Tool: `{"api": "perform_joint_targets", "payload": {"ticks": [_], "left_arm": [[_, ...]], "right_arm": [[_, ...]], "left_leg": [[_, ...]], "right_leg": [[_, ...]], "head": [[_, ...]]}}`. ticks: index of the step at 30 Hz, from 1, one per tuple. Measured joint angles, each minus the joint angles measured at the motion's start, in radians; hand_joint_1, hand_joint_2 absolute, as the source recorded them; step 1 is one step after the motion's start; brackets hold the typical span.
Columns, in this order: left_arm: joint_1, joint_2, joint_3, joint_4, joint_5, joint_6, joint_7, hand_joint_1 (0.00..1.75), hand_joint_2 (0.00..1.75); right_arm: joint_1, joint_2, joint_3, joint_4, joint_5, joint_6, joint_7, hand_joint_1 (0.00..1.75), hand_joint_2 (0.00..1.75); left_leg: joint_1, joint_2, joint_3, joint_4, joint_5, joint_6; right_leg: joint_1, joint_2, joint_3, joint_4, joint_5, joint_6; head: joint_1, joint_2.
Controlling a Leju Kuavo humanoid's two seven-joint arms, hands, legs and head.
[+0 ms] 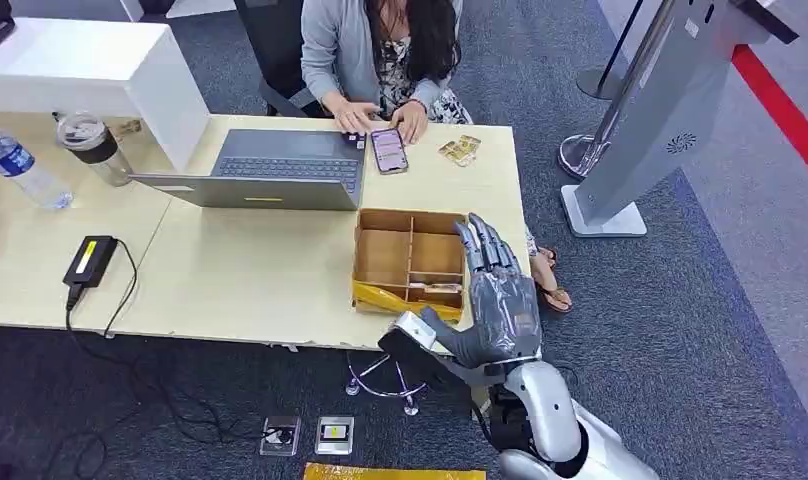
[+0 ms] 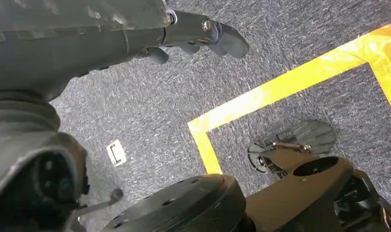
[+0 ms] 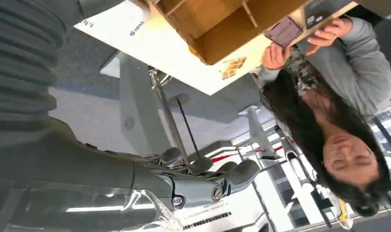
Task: Pass the card to the sensor for recognition and then transmit it.
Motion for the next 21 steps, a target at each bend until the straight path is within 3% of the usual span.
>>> {"api": "perform_joint_targets", "payload": {"ticks": [5, 12, 21], "left_arm": [[0.0, 0.0, 0.0, 0.0, 0.012, 0.005, 0.001, 0.0, 0.0], [0.0, -0.002, 0.005, 0.0, 0.016, 0.006, 0.005, 0.0, 0.0], [0.0, -0.006, 0.018, 0.0, 0.022, 0.012, 0.007, 0.0, 0.0]], "right_arm": [[0.019, 0.012, 0.002, 0.051, 0.108, 0.015, 0.025, 0.0, 1.75], [0.027, 0.024, 0.002, 0.098, 0.117, 0.034, 0.026, 0.0, 1.75], [0.038, 0.082, 0.002, 0.174, 0.116, 0.094, 0.022, 0.0, 1.75]], "left_leg": [[0.0, 0.0, 0.0, 0.0, 0.0, 0.0], [0.0, 0.0, 0.0, 0.0, 0.0, 0.0], [0.0, 0.0, 0.0, 0.0, 0.0, 0.0]], "right_leg": [[0.0, 0.0, 0.0, 0.0, 0.0, 0.0], [0.0, 0.0, 0.0, 0.0, 0.0, 0.0], [0.0, 0.0, 0.0, 0.0, 0.0, 0.0]], "head": [[0.0, 0.0], [0.0, 0.0], [0.0, 0.0]]}}
